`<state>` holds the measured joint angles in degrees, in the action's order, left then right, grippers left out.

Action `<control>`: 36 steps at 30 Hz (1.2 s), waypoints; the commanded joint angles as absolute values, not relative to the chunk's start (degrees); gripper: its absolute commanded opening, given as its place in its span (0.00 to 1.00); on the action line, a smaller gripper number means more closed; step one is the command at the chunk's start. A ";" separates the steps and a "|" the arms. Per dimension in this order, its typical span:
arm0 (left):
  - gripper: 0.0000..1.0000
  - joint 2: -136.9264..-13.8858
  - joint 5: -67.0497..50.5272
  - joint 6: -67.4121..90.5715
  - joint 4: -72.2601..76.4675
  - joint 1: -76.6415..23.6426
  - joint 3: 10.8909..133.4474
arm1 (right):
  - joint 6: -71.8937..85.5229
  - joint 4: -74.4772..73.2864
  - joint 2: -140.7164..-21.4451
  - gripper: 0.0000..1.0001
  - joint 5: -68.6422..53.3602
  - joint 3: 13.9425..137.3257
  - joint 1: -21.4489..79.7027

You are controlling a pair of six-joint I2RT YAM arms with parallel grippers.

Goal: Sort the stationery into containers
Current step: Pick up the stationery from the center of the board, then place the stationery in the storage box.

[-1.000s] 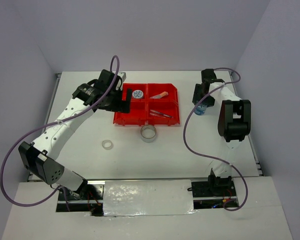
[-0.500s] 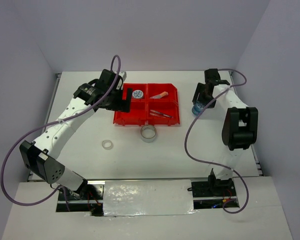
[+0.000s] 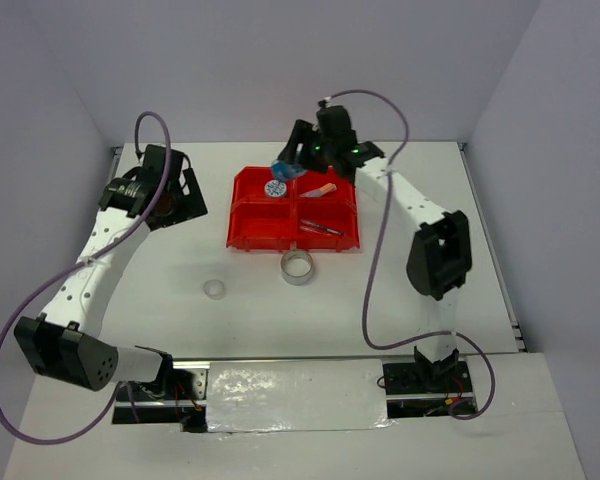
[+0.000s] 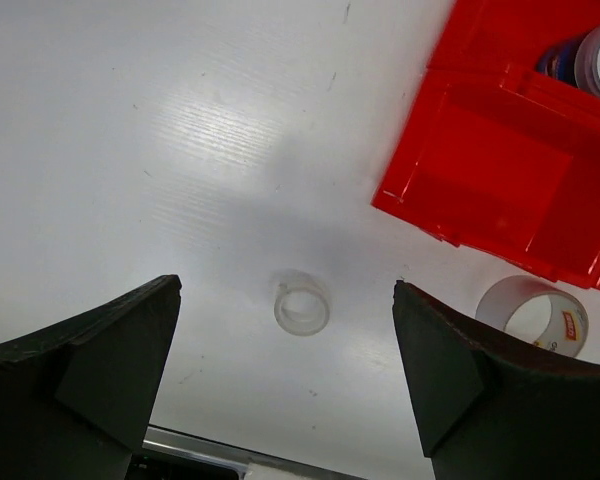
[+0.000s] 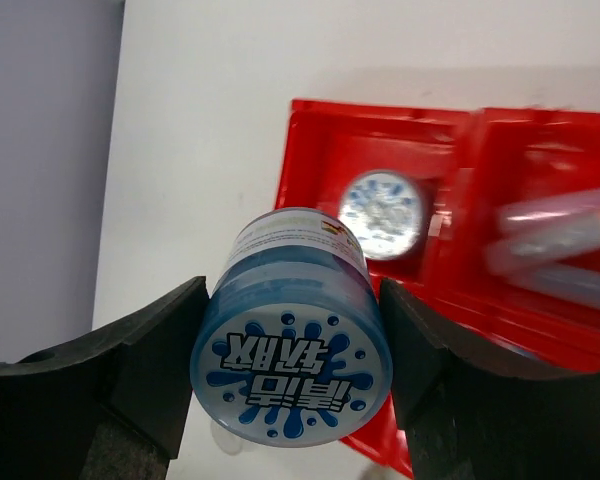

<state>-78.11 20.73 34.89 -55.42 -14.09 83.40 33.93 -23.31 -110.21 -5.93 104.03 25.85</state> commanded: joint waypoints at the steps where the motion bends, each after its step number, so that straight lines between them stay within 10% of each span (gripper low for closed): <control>1: 0.99 -73.75 14.70 32.45 -52.48 -13.01 81.48 | 39.81 -15.32 -116.35 0.00 -7.64 109.59 29.09; 26: 0.99 -64.42 7.03 22.68 -51.68 -12.39 73.13 | 35.33 -17.93 -139.66 0.01 -10.54 132.80 32.61; 36: 0.99 -63.19 5.37 22.77 -51.86 -12.48 72.34 | 30.94 -23.64 -140.98 0.22 -8.35 133.78 32.87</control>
<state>-64.62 7.53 23.92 -52.64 -12.78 72.79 33.39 -22.98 -142.15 -9.43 131.26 32.40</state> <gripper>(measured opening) 0.993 0.724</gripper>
